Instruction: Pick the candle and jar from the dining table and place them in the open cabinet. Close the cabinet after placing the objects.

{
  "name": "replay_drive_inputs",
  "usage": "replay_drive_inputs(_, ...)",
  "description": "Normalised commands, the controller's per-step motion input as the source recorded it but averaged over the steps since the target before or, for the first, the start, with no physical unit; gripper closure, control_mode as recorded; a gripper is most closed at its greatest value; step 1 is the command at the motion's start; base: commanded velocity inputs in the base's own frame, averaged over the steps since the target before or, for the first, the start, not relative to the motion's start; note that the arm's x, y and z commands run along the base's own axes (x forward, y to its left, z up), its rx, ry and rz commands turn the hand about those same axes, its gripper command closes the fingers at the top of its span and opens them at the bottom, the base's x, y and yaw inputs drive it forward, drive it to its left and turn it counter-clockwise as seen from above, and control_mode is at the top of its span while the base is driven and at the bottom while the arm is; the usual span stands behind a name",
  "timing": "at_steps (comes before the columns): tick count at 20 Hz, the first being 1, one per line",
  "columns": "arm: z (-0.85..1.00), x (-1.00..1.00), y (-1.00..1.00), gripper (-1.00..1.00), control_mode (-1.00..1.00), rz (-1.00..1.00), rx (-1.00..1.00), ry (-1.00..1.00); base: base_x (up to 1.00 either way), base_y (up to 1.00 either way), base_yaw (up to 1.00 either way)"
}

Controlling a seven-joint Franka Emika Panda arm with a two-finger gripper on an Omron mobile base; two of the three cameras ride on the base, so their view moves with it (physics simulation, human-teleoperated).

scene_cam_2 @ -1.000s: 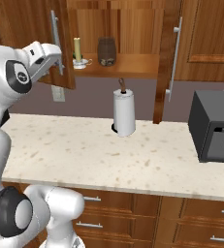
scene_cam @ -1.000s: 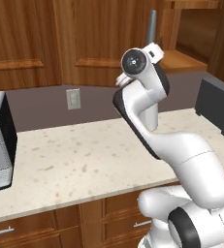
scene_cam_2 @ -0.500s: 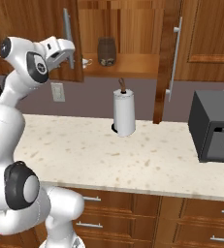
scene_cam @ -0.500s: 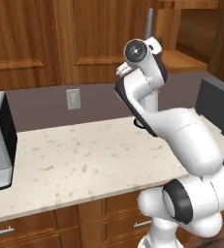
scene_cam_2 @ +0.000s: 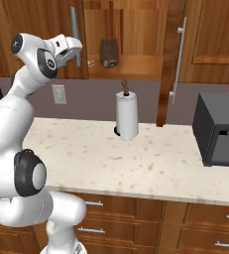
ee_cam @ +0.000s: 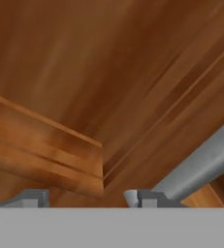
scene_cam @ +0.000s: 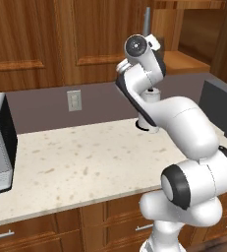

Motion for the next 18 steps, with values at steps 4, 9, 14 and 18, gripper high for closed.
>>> replay_drive_inputs(4,0.03,0.37,-0.22,-1.0,-1.0,0.0,0.02,0.0,0.0,0.0,0.0)
replay_drive_inputs(9,0.0,0.29,-0.02,-1.0,-1.0,0.03,0.01,0.0,0.0,0.0,0.0)
replay_drive_inputs(14,0.01,0.03,0.61,-1.0,-1.0,0.08,0.0,-0.01,0.0,0.0,0.0)
replay_drive_inputs(18,0.39,-0.38,0.19,-1.0,-1.0,0.02,0.01,-0.07,0.0,0.0,0.0)
